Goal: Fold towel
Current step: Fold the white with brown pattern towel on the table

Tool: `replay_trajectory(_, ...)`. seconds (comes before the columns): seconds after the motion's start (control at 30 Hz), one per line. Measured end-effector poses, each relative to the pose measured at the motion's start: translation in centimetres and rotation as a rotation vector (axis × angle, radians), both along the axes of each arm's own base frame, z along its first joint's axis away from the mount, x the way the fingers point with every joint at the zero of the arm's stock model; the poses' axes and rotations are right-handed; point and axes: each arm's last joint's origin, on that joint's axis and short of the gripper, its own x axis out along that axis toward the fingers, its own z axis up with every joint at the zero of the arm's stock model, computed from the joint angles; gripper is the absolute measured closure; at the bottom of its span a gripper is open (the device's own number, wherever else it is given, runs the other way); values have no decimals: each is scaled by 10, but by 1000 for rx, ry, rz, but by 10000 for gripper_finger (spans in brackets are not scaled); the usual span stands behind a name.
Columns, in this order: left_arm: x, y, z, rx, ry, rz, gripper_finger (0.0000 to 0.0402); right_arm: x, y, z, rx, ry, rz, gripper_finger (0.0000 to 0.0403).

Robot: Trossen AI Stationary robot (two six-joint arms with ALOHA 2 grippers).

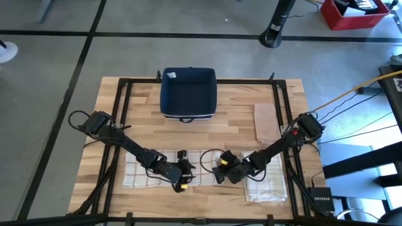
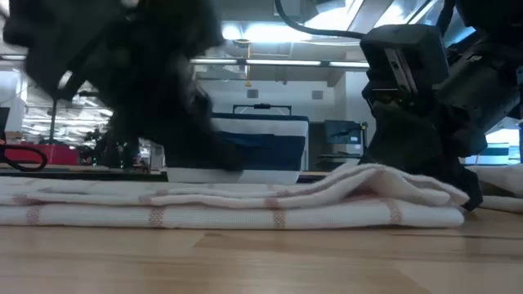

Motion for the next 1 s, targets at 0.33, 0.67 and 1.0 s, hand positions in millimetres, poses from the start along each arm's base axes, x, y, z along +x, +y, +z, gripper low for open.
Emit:
replay_trajectory(0.33,9,9,-25,-1,33,85,224,11,6,33,-9,-8,25,386)
replay_trajectory(0.67,13,8,-28,-9,3,77,224,51,6,80,-98,-185,5,386)
replay_trajectory(1.0,3,6,10,-32,-20,49,224,64,4,76,-152,-181,38,388)
